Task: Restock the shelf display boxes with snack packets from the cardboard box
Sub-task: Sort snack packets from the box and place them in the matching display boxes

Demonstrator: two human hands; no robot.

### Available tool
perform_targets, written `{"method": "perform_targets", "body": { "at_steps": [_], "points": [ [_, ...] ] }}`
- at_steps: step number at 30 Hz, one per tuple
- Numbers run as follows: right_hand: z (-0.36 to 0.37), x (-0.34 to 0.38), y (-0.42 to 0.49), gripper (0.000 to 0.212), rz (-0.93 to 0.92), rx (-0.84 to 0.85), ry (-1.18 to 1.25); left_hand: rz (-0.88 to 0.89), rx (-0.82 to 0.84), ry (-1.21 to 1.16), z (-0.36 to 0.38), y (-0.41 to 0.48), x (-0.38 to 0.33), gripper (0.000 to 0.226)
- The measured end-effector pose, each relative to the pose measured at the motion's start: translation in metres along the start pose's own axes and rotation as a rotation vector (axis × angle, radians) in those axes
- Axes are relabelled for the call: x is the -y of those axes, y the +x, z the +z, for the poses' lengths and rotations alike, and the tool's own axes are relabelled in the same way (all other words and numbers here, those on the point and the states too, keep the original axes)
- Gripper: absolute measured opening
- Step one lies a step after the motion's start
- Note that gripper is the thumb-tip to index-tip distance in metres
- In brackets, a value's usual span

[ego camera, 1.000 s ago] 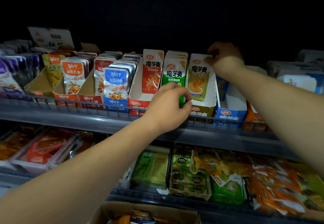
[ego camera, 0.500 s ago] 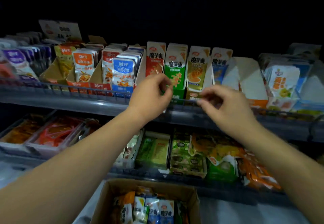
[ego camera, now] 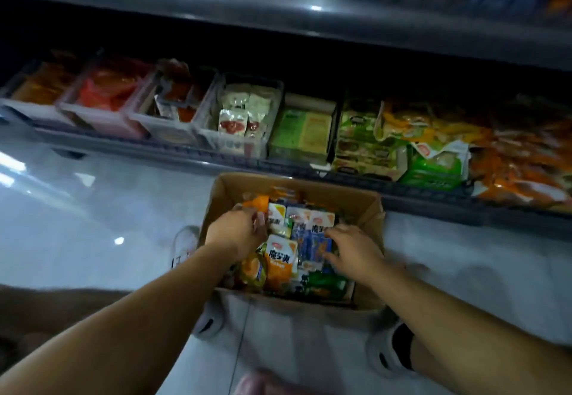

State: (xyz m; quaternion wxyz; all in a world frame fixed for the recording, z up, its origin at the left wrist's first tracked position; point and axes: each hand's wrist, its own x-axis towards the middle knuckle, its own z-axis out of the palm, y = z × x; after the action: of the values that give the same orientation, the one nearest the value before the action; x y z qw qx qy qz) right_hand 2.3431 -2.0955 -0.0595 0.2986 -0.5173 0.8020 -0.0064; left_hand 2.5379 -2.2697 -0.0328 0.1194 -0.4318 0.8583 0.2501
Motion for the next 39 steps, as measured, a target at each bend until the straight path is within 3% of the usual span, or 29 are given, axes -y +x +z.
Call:
{"method": "perform_targets", "body": {
  "at_steps": [3,6,13,16,22,24,27,29,31,33,36,39],
  "points": [
    [0.037,-0.004,0.012,0.052,0.017,0.087,0.034,-0.092,0.135,0.002,0.036,0.004,0.025,0.046],
    [0.061,0.003,0.021,0.059,0.077,0.103,0.216,-0.149,0.248,-0.095,0.054,0.01,0.031,0.056],
    [0.087,0.038,0.052,0.085,0.268,0.087,0.684,-0.394,0.28,-0.428,0.079,0.018,0.038,0.089],
    [0.09,0.045,0.066,0.081,0.325,0.071,0.763,-0.402,0.281,-0.611,0.092,0.027,0.053,0.102],
    [0.075,0.062,0.096,0.085,0.295,-0.071,0.737,-0.424,0.226,-0.703,0.084,0.035,0.05,0.06],
    [0.066,0.073,0.109,0.089,0.273,-0.076,0.78,-0.412,0.224,-0.843,0.087,0.037,0.052,0.058],
    [0.059,0.091,0.127,0.112,0.25,-0.021,0.77,-0.516,0.18,-1.112,0.089,0.04,0.058,0.038],
    [0.061,0.095,0.14,0.1,0.239,0.001,0.728,-0.561,0.159,-1.157,0.094,0.043,0.066,0.032],
    [0.064,0.097,0.146,0.065,0.203,-0.01,0.7,-0.6,0.167,-1.203,0.093,0.042,0.067,0.033],
    [0.067,0.092,0.147,0.045,0.189,-0.034,0.702,-0.631,0.17,-1.255,0.089,0.041,0.063,0.035],
    [0.064,0.081,0.139,0.028,0.229,-0.071,0.786,-0.567,0.124,-1.182,0.09,0.043,0.06,0.028],
    [0.057,0.061,0.12,0.028,0.296,-0.084,0.845,-0.554,0.088,-1.062,0.088,0.044,0.059,0.025]
  ]
}}
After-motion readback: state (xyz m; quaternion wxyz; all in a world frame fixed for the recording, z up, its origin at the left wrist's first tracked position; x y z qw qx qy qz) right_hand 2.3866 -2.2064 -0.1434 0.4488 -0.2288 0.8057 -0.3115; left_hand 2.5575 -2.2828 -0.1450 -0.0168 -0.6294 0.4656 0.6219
